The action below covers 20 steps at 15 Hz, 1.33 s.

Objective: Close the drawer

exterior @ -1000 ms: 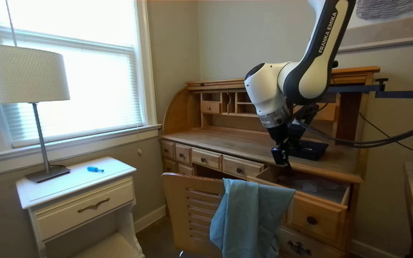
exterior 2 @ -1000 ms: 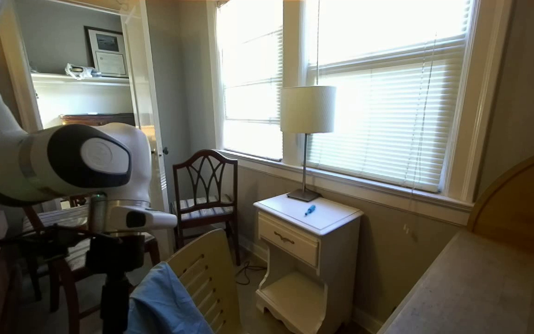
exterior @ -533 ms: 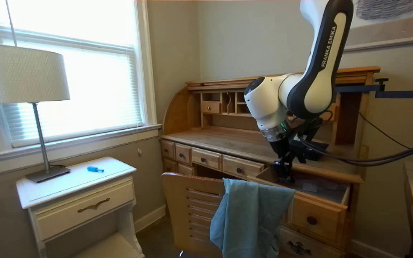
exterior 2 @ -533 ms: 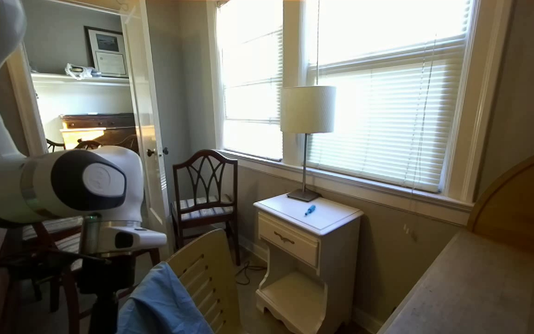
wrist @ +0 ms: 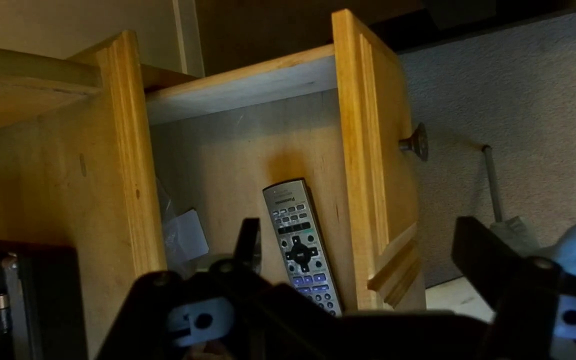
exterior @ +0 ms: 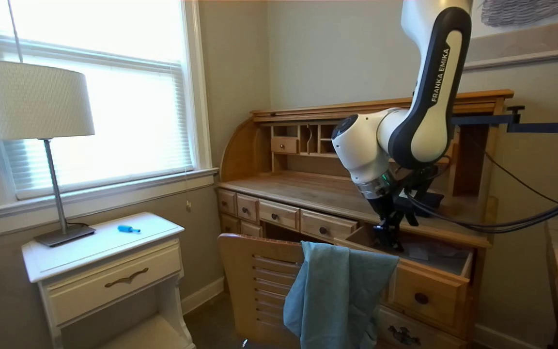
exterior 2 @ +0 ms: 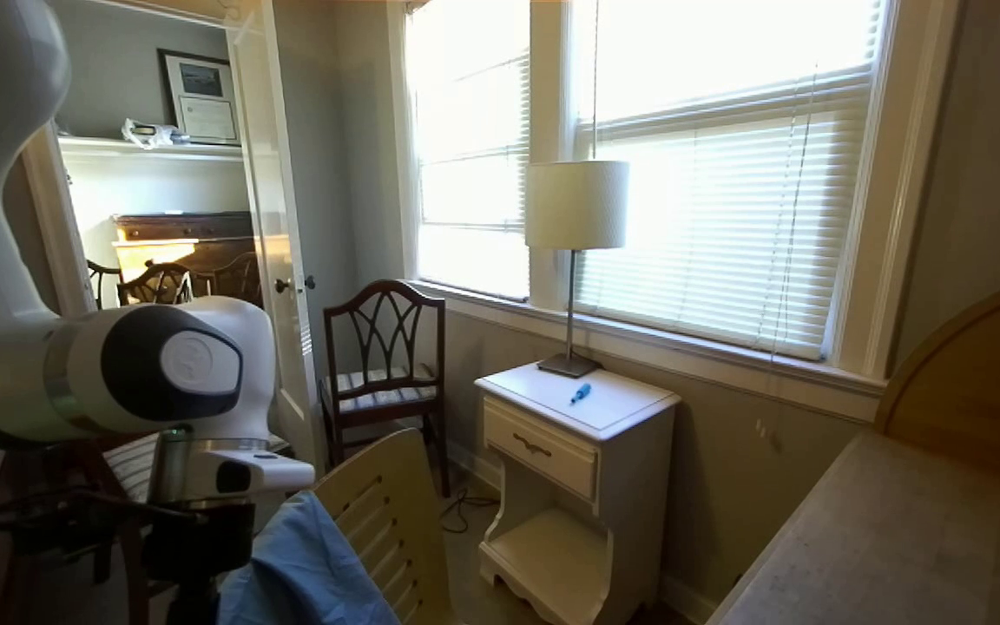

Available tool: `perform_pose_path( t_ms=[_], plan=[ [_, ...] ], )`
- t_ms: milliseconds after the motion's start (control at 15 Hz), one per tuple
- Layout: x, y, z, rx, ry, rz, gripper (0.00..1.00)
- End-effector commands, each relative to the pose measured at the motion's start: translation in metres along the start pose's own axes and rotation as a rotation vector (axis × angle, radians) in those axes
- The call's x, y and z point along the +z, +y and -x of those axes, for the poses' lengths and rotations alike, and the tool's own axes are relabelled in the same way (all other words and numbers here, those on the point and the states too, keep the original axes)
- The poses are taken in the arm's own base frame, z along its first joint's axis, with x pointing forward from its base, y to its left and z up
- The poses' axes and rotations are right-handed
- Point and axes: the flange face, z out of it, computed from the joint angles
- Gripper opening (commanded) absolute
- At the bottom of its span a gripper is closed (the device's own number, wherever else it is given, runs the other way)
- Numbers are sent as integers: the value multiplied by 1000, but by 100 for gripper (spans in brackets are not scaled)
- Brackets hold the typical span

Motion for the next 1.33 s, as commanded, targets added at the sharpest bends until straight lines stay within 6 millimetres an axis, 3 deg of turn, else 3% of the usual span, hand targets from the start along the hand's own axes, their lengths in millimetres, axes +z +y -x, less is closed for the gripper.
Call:
perform_pose_path(
  t_ms=[0, 467, 533, 667, 800, 867, 1000, 1267],
  plan=[
    [4, -6, -1, -53, 34, 31, 66],
    [2, -9, -1, -191, 152, 64, 17],
    [-1, -6, -1, -160, 122, 70, 34],
    [-1, -7, -1, -172, 133, 68, 20],
    [-1, -7, -1, -174, 134, 68, 18],
    [-1, -7, -1, -174, 135, 68, 4],
    [3, -16, -9, -151, 139, 28, 0],
    [7, -28, -25, -101, 207, -66, 0]
  ],
)
